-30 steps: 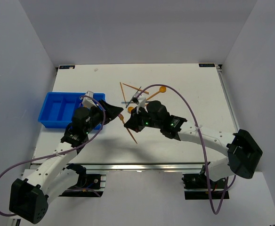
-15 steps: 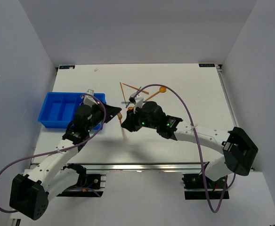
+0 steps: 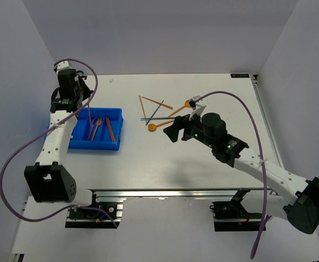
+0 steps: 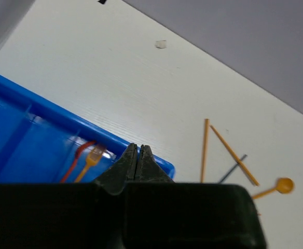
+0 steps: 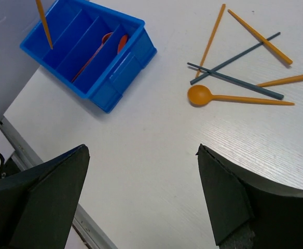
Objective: Sort the eating utensils into containers
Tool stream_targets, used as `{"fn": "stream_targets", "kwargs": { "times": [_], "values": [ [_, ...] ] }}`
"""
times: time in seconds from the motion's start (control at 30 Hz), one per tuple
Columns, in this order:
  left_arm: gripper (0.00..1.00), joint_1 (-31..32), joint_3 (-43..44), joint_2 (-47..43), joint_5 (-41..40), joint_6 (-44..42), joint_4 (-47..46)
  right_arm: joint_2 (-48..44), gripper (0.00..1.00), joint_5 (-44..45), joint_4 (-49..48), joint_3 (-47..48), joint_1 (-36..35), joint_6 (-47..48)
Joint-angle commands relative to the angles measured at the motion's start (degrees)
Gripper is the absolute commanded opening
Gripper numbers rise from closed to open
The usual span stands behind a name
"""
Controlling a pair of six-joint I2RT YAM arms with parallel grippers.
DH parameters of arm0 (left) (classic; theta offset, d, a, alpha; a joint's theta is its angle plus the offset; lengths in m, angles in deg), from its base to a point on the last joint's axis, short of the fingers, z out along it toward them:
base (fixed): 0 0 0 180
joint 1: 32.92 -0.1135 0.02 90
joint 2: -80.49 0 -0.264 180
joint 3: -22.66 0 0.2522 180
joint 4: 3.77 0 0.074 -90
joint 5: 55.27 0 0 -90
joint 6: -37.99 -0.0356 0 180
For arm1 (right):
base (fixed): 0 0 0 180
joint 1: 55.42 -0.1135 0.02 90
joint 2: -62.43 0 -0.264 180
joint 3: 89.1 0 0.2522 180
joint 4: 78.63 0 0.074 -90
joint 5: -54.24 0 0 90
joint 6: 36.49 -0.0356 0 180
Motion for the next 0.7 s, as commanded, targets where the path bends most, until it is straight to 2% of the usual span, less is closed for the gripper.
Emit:
{"fn": "stream_targets", "kwargs": {
  "times": [0.0,0.2,0.4,0.53,0.67],
  "values": [
    [0.0,-1.7,1.7,4.6,-2.4,-6.3,0.0,-3.7,0.89,0.3,2.5,-2.5,1.4,2.2],
    [0.0,-4.3,-0.3,11.1,2.1,-1.9,-7.9,-6.6,0.89,-1.5,2.3,-6.0,2.0,3.5],
    [0.0,-5.1,-5.9,10.6,1.0,4.3,-13.1,-6.7,0.89,-1.5,1.9,-6.7,2.0,3.8],
    [0.0,-5.1,-14.2,8.5,-0.7,7.6,-16.4,-6.5,0.89,-3.3,1.8,-6.6,2.1,3.7],
    [0.0,-5.1,-18.9,7.1,-0.5,9.7,-18.4,-6.7,0.89,-3.4,1.9,-6.6,2.1,3.7]
  ]
}}
